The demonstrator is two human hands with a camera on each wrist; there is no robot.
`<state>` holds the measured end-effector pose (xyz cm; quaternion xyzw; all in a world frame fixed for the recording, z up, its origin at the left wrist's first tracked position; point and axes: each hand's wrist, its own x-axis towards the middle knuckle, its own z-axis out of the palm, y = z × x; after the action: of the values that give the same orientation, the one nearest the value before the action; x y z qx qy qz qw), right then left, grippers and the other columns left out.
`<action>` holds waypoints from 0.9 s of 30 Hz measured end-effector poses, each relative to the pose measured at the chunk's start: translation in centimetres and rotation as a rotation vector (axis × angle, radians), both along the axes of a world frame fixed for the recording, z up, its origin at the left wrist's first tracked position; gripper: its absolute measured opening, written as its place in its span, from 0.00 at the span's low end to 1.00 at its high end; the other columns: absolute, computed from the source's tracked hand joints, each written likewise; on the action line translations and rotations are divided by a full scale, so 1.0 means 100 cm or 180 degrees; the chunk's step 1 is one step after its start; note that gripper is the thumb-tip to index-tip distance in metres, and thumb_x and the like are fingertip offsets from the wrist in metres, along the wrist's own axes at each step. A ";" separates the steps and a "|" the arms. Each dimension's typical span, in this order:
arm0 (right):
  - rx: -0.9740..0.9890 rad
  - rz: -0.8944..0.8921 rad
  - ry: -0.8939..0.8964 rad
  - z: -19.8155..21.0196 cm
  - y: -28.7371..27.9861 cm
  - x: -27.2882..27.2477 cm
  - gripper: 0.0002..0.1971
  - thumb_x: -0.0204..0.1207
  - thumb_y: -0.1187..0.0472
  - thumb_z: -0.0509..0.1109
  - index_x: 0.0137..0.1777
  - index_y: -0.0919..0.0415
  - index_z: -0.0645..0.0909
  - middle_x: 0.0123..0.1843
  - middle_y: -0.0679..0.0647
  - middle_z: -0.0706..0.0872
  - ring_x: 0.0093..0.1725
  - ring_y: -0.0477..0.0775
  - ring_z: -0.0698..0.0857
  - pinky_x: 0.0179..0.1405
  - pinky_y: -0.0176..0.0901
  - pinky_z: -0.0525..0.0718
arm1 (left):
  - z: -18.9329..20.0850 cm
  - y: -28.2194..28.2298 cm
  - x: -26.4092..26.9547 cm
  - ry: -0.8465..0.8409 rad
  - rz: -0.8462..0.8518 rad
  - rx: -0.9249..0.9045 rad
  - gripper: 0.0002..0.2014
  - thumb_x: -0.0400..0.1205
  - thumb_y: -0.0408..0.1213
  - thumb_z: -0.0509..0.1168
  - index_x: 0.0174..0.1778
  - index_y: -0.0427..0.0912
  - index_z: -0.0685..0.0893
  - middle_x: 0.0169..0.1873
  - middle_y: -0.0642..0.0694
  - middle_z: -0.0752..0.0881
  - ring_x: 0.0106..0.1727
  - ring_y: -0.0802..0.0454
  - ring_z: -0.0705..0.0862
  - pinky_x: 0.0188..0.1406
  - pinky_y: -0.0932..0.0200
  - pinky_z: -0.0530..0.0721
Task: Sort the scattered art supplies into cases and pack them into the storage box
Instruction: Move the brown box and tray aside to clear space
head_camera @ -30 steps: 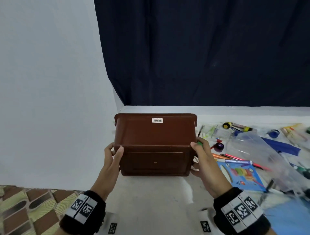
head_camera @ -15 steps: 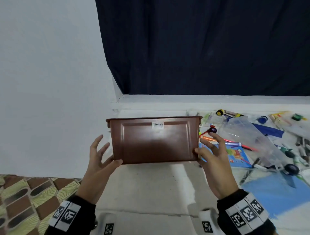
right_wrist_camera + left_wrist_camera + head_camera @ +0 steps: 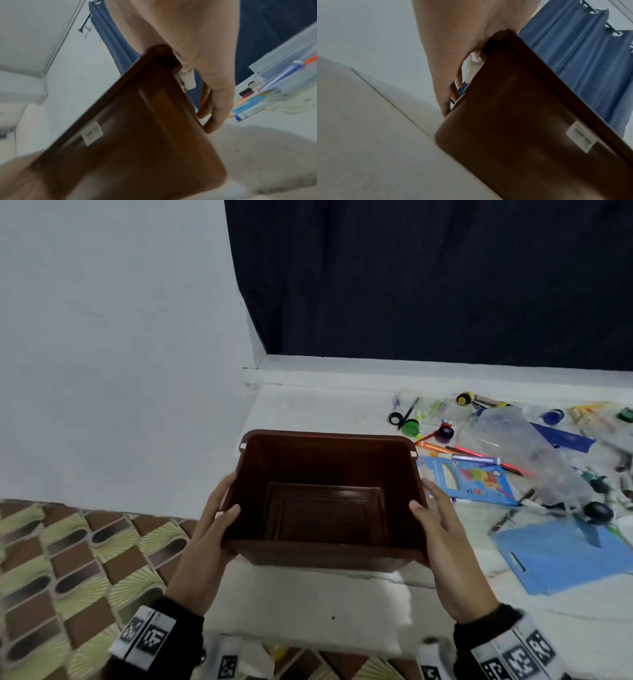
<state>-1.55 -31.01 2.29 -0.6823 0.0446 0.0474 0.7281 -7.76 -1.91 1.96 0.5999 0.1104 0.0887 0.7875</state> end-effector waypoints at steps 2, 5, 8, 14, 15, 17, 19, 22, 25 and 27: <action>-0.0114 -0.0014 -0.0050 -0.007 0.000 -0.002 0.20 0.84 0.49 0.65 0.70 0.22 0.72 0.75 0.38 0.79 0.75 0.50 0.78 0.75 0.65 0.75 | -0.003 0.002 -0.004 -0.0022 -0.0008 0.0050 0.24 0.89 0.33 0.55 0.77 0.63 0.76 0.74 0.59 0.79 0.73 0.52 0.80 0.58 0.46 0.82; -0.0483 0.0141 -0.0103 -0.004 -0.001 -0.005 0.24 0.85 0.50 0.65 0.75 0.24 0.66 0.78 0.37 0.75 0.77 0.47 0.74 0.77 0.60 0.74 | -0.003 0.004 -0.007 -0.0071 0.0105 0.0301 0.25 0.88 0.30 0.58 0.74 0.63 0.79 0.74 0.59 0.80 0.74 0.57 0.79 0.62 0.51 0.85; -0.0808 0.0322 -0.0189 0.005 -0.006 -0.006 0.29 0.85 0.53 0.65 0.81 0.30 0.60 0.78 0.34 0.70 0.74 0.43 0.73 0.67 0.36 0.77 | 0.001 0.010 -0.010 -0.0031 0.0300 0.1212 0.24 0.86 0.33 0.64 0.73 0.66 0.79 0.77 0.63 0.75 0.79 0.60 0.73 0.78 0.45 0.75; -0.0982 0.0259 -0.0466 0.018 -0.035 0.002 0.29 0.84 0.55 0.66 0.82 0.38 0.62 0.73 0.42 0.75 0.62 0.40 0.83 0.51 0.29 0.82 | 0.044 -0.005 -0.026 -0.0036 0.0491 0.2700 0.23 0.83 0.45 0.67 0.75 0.63 0.77 0.75 0.68 0.75 0.74 0.38 0.77 0.74 0.44 0.76; -0.1026 0.0213 -0.0534 0.019 -0.043 0.002 0.28 0.84 0.55 0.67 0.82 0.38 0.64 0.75 0.43 0.75 0.64 0.45 0.82 0.59 0.39 0.83 | 0.051 -0.013 -0.027 -0.0159 0.0447 0.2716 0.21 0.83 0.45 0.66 0.73 0.63 0.79 0.71 0.68 0.79 0.72 0.42 0.80 0.74 0.44 0.77; -0.0981 0.0110 -0.0690 0.022 -0.064 0.002 0.23 0.83 0.56 0.69 0.75 0.37 0.72 0.68 0.44 0.79 0.61 0.49 0.84 0.61 0.50 0.83 | 0.063 -0.037 -0.027 -0.0371 0.0399 0.2589 0.18 0.84 0.43 0.66 0.70 0.60 0.81 0.63 0.60 0.86 0.67 0.52 0.84 0.69 0.53 0.82; -0.0871 0.0030 -0.0884 0.027 -0.090 -0.002 0.16 0.82 0.59 0.69 0.64 0.38 0.77 0.51 0.47 0.83 0.50 0.55 0.86 0.51 0.57 0.84 | 0.070 -0.070 -0.025 -0.0555 0.0358 0.2459 0.13 0.87 0.44 0.66 0.67 0.57 0.83 0.50 0.51 0.89 0.59 0.54 0.86 0.62 0.58 0.82; -0.0813 -0.0090 -0.1007 0.030 -0.143 -0.012 0.14 0.84 0.63 0.67 0.60 0.41 0.78 0.41 0.54 0.84 0.44 0.63 0.84 0.50 0.65 0.82 | 0.078 -0.134 -0.022 -0.0835 0.0301 0.2181 0.09 0.87 0.41 0.66 0.62 0.49 0.85 0.33 0.44 0.83 0.42 0.51 0.85 0.51 0.63 0.80; -0.0730 -0.0228 -0.0978 0.022 -0.206 -0.026 0.10 0.83 0.54 0.68 0.63 0.44 0.78 0.40 0.53 0.87 0.45 0.57 0.87 0.53 0.60 0.85 | 0.076 -0.205 -0.022 -0.1044 0.0153 0.1695 0.09 0.84 0.37 0.63 0.57 0.43 0.85 0.28 0.37 0.79 0.34 0.49 0.80 0.40 0.63 0.79; -0.0779 -0.0345 -0.0860 0.017 -0.247 -0.034 0.10 0.83 0.54 0.68 0.62 0.44 0.78 0.41 0.52 0.88 0.45 0.54 0.88 0.53 0.56 0.86 | 0.066 -0.249 -0.019 -0.1074 0.0002 0.1383 0.09 0.83 0.37 0.62 0.55 0.41 0.86 0.28 0.35 0.78 0.32 0.42 0.76 0.35 0.55 0.77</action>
<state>-4.97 -55.68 3.97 -0.7626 -0.0114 -0.0896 0.6406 -9.63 -26.81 8.60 0.7314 -0.0437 0.2093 0.6475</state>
